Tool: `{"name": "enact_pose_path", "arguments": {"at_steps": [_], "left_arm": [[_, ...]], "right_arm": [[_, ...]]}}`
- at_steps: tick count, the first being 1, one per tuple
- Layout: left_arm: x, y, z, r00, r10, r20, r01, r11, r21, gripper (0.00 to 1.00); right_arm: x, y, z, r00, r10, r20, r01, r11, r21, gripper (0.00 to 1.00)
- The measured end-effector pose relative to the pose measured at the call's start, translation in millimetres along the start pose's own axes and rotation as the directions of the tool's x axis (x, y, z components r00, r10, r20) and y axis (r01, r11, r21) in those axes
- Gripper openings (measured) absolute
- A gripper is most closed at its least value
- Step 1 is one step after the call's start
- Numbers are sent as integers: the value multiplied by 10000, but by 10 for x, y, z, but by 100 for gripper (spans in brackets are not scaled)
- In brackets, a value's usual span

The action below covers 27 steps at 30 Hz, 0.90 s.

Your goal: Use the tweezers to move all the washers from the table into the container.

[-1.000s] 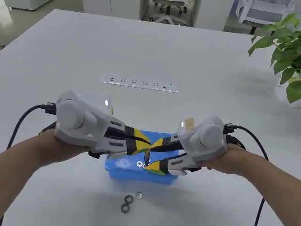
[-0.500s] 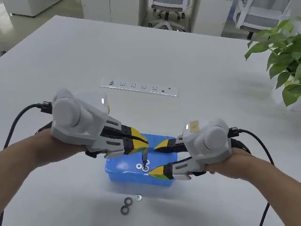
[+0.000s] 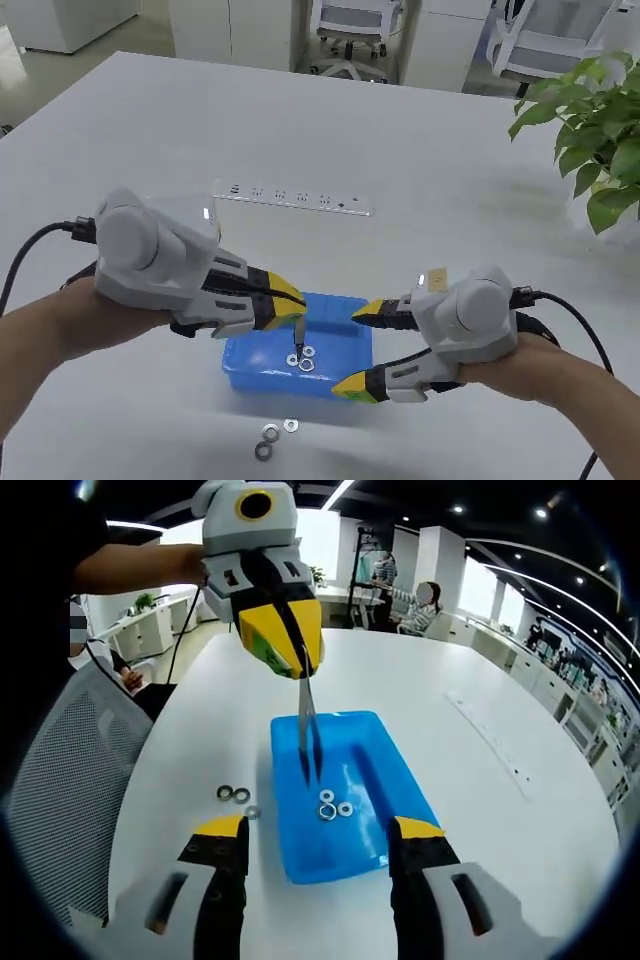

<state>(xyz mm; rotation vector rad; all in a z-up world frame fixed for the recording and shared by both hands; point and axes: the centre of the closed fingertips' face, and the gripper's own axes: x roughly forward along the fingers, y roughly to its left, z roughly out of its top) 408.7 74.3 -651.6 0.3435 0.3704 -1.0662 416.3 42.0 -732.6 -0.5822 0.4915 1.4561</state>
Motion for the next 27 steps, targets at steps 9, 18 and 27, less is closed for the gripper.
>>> {"name": "enact_pose_path", "arguments": {"at_steps": [9,18,27], "left_arm": [[-113,-51,45,9998,153,-84,-153,9999,14,5],[-181,-120,106,9997,228,11,-228,9997,-98,5],[-211,-205,179,9998,200,97,-200,9998,28,5]], "right_arm": [[-124,68,-69,9989,-456,69,454,9984,341,77],[-176,173,-86,9976,-650,231,630,9949,782,92],[-224,284,-115,9967,-658,471,595,9905,1241,100]]}}
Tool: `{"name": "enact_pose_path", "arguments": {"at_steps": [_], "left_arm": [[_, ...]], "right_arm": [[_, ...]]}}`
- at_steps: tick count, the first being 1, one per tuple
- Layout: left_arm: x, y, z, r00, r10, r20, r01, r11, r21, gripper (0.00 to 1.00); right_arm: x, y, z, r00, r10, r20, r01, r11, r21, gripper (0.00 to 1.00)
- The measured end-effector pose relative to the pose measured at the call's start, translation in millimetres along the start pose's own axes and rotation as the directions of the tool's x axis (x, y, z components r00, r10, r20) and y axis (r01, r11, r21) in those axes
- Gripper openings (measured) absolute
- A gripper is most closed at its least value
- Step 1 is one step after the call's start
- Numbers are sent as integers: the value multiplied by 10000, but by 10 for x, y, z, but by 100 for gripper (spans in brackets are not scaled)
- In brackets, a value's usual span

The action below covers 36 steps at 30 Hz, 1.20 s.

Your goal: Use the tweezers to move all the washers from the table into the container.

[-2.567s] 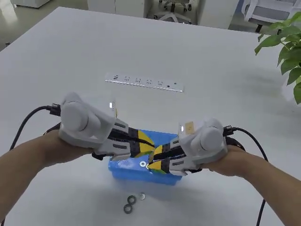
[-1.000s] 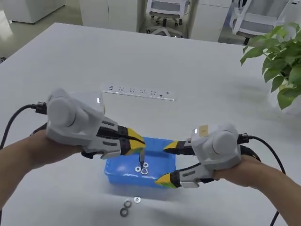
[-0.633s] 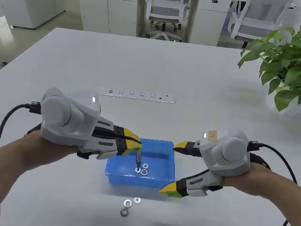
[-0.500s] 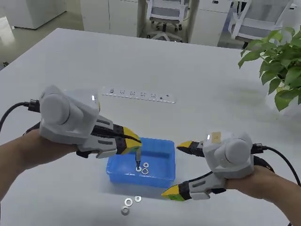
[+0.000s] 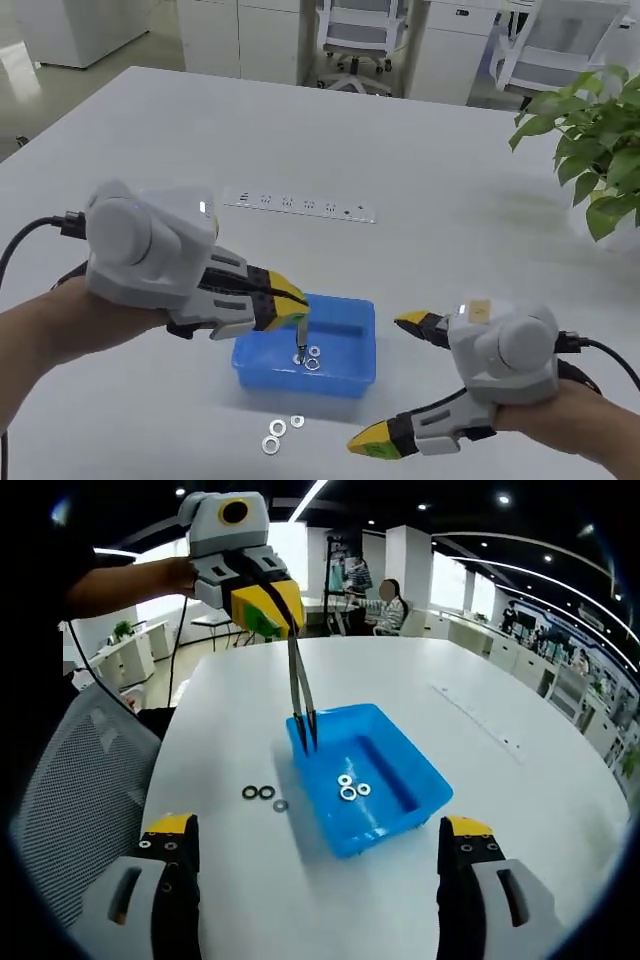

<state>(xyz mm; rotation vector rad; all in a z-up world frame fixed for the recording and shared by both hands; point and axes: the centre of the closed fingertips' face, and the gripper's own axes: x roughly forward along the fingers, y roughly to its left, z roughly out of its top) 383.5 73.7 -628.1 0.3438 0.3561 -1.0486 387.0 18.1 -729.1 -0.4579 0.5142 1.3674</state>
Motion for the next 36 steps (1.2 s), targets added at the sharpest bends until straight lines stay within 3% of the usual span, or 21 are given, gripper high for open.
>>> {"name": "enact_pose_path", "arguments": {"at_steps": [19,36], "left_arm": [[35,-177,-19,9999,-152,-64,151,9998,-92,5],[90,-250,-272,9989,-375,-274,371,9992,-165,5]], "right_arm": [[-55,109,-86,10000,-25,-45,24,10000,-89,100],[-60,165,-107,10000,21,17,-20,9999,-144,99]]}}
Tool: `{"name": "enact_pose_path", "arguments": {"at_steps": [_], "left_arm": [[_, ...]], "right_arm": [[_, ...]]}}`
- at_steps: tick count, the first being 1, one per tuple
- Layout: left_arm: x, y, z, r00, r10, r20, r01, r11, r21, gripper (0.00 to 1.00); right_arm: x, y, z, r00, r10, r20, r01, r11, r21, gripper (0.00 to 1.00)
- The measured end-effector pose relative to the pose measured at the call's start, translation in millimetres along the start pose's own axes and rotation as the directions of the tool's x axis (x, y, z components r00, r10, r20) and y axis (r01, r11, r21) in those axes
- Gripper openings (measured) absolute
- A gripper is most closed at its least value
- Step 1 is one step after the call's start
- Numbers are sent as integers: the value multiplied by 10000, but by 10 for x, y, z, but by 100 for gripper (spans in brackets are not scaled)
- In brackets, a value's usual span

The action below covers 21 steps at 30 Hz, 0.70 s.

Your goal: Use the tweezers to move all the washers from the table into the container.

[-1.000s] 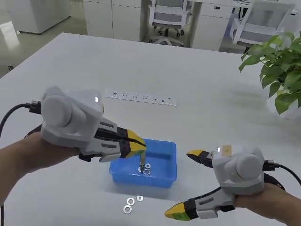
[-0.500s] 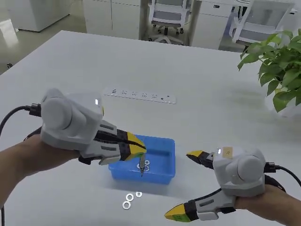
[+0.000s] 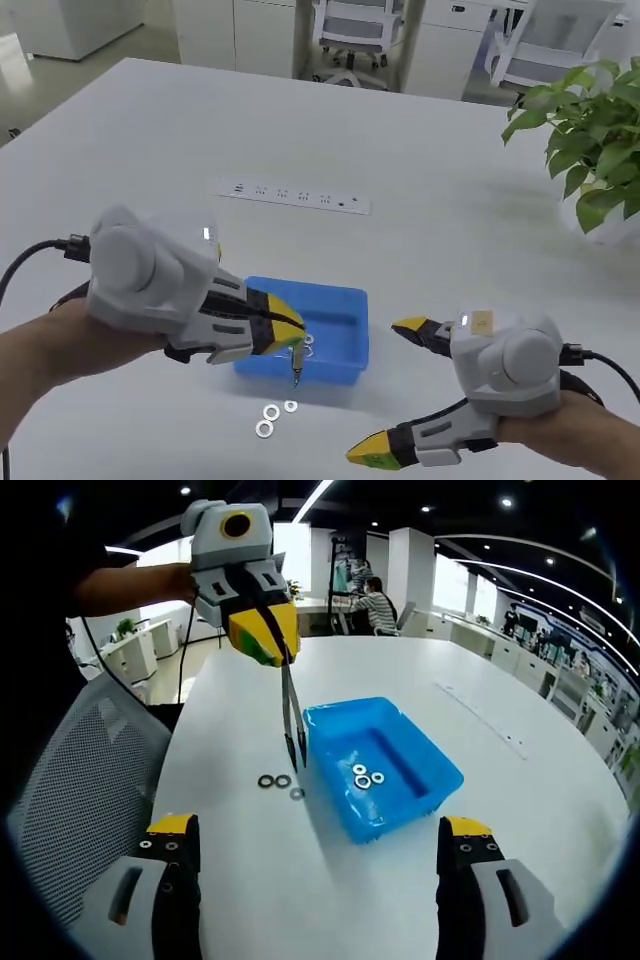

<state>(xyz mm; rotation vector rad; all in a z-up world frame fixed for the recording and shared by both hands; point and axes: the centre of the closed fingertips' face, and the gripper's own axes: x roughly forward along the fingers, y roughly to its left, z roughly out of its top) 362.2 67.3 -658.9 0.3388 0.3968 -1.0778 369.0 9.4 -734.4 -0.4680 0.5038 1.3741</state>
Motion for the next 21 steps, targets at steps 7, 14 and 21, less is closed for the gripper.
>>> {"name": "enact_pose_path", "arguments": {"at_steps": [7,14,21], "left_arm": [[39,-47,-89,9999,-93,-123,92,9999,-74,5],[78,-76,-192,9995,-212,-222,207,9996,-198,5],[124,-98,-291,9988,-322,-365,314,9992,-230,5]], "right_arm": [[-1,21,-14,10000,20,-32,-20,10000,24,99],[7,32,-41,9999,62,-84,-61,9999,81,98],[16,53,-64,9998,119,-137,-117,9999,113,98]]}}
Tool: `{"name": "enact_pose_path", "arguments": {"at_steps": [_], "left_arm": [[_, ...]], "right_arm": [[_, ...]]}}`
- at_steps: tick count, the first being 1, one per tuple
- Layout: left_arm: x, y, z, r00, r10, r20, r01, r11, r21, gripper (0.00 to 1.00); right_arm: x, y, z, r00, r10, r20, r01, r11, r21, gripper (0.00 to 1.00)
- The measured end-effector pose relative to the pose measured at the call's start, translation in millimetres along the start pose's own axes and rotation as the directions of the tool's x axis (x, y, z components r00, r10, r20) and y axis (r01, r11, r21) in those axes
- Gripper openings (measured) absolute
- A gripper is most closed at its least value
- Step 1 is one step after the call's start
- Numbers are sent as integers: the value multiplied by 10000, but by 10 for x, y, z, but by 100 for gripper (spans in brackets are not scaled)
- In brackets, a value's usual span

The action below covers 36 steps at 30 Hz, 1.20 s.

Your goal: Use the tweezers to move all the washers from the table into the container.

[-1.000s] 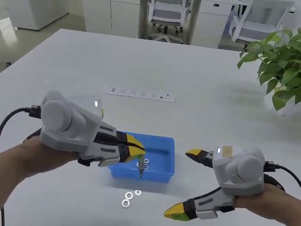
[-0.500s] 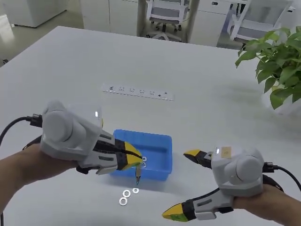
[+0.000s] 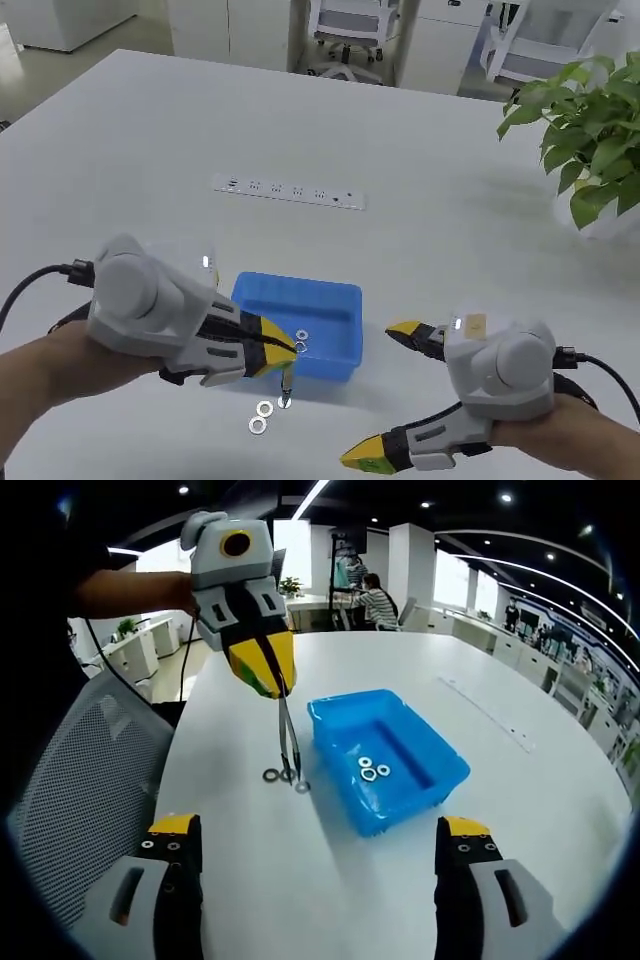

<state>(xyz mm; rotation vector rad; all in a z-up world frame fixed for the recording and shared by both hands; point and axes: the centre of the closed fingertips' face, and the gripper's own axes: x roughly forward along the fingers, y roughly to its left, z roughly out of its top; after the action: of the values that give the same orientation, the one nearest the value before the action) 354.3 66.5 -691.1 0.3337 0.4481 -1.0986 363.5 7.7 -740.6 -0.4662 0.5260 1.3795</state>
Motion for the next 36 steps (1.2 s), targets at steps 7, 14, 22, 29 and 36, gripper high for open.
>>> {"name": "enact_pose_path", "arguments": {"at_steps": [7,14,22,29,36], "left_arm": [[39,-11,-25,10000,-65,23,65,10000,-27,5],[60,-27,7,10000,-79,33,78,10000,30,5],[76,-33,2,10000,-73,22,73,10000,52,5],[76,-39,6,9999,-107,68,106,9999,135,5],[80,-47,14,9997,-224,22,223,9995,237,5]], "right_arm": [[-4,6,-29,10000,10,-20,-10,10000,42,97],[-12,25,-51,10000,43,-84,-43,10000,65,96],[-16,33,-44,9999,81,-102,-81,9999,60,96],[-2,57,-19,9998,195,-66,-195,9998,-63,94],[17,105,39,9991,419,62,-416,9985,-362,86]]}}
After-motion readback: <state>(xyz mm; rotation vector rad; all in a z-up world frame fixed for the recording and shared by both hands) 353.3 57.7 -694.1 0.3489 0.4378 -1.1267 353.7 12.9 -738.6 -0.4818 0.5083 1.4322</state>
